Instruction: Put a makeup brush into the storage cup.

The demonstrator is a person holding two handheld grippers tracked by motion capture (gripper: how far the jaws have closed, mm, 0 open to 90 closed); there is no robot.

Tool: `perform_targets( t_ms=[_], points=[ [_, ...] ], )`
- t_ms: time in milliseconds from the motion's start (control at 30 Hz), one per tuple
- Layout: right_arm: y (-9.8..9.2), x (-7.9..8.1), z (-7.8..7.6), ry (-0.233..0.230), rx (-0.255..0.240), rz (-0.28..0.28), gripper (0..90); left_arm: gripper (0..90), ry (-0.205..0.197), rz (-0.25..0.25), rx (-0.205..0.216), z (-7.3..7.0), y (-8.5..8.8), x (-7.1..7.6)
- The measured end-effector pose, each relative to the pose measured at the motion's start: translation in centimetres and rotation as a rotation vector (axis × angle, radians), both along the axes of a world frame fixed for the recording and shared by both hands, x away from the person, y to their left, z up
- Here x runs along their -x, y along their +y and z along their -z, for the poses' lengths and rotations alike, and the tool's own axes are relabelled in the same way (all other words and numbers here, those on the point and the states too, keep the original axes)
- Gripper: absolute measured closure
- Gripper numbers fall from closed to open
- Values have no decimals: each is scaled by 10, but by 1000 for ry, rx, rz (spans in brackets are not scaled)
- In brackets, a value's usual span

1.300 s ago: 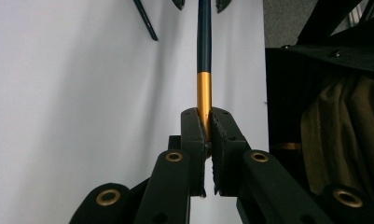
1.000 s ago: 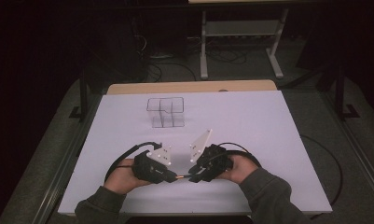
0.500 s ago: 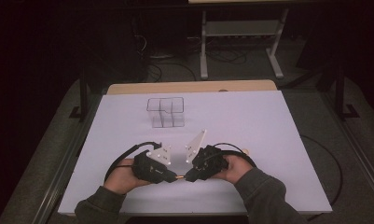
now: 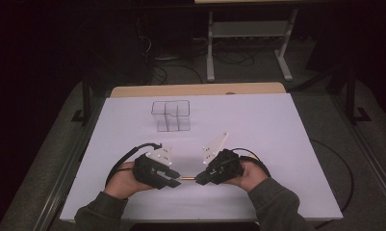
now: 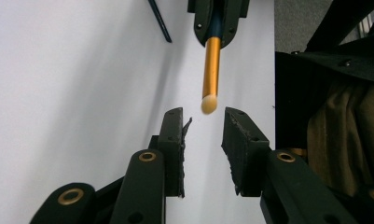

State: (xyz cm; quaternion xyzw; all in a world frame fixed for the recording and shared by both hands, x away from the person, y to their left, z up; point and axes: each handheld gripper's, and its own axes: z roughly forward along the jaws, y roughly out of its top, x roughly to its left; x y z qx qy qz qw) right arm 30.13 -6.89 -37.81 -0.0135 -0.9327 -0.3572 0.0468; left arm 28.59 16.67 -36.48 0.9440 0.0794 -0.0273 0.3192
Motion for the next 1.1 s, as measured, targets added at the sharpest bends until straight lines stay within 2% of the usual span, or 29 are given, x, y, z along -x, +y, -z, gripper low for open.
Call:
perform_targets(
  t_ms=[233, 433, 733, 933, 1033, 1100],
  points=[
    [-7, 1, 3, -1, -50, 22, 820, 678, 7, 3, 30, -1, -2, 1],
    [-1, 3, 6, -2, -56, 11, 819, 687, 12, 22, 55, -3, -3, 3],
    [8, 8, 7, -5, -62, -25, 820, 821, 11, 55, 38, -2, -5, 4],
    [9, 7, 8, -4, -57, -34, 817, 838, 7, 61, 36, -2, -6, 5],
    [11, 8, 8, -5, -35, -33, 813, 842, -6, 69, 16, -3, -7, 6],
    [12, 8, 7, -14, -18, -29, 774, 843, -2, 66, 14, -3, -7, 6]
  ],
)
